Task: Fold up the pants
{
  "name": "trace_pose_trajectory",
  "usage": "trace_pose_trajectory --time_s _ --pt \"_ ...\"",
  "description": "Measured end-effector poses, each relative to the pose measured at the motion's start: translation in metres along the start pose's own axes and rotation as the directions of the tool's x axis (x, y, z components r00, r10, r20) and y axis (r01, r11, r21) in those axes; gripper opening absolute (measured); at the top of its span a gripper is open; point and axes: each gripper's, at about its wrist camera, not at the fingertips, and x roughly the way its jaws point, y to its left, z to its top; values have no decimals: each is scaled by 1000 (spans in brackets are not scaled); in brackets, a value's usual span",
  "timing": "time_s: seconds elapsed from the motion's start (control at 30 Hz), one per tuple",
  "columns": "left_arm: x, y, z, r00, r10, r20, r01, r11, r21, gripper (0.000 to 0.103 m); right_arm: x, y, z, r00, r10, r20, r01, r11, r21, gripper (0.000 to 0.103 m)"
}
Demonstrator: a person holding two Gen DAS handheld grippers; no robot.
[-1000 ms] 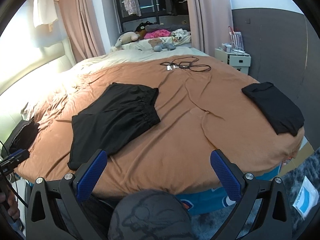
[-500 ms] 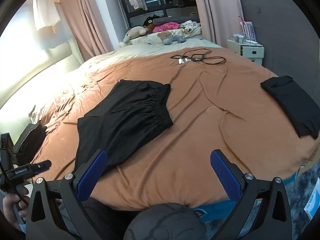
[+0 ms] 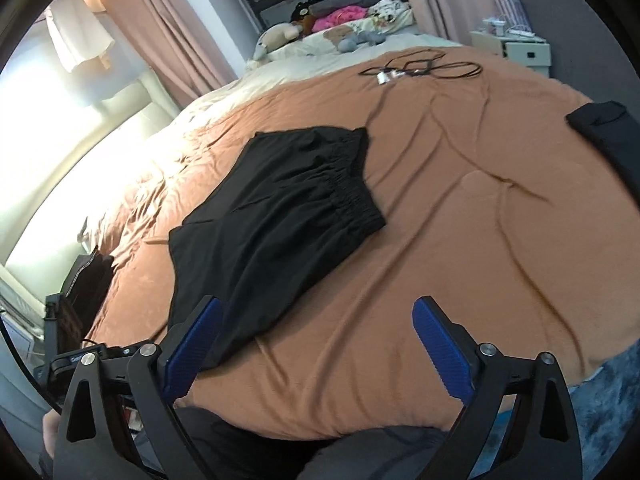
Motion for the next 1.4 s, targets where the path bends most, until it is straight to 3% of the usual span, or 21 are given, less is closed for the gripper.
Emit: trace_pose_trajectory --time_s 0.4,0.5,0.57,0.63,0.7,0.73,0.93,1.13,1.4 --pt "32 7 16 999 16 -36 -18 998 -60 41 34 -19 16 998 -4 -67 7 999 34 96" --pt "38 7 20 999 32 -39 -35 996 -77 29 47 -19 21 996 -1 -93 6 999 50 96" --pt "40 8 22 998 37 -50 -41 995 -87 8 55 -14 25 995 -2 -104 8 998 56 96" --pt "40 8 23 998 32 -53 -37 995 -92 6 65 -10 28 993 7 -115 1 998 67 93" --pt "35 7 23 999 25 -40 -29 995 -92 6 77 -9 30 991 19 -136 -9 997 73 78" --pt "33 6 24 999 23 -36 -26 995 -92 5 82 -9 31 990 29 -135 -19 997 79 76" --pt "17 2 26 1000 -9 6 10 996 -86 5 98 -26 37 990 75 -121 -55 986 157 73" --pt "3 -1 31 998 -47 39 50 994 -94 4 108 -41 40 984 133 -115 -96 955 280 62" --pt "-14 -11 33 994 -83 69 89 993 -83 4 115 -48 54 980 158 -118 -103 920 379 61"
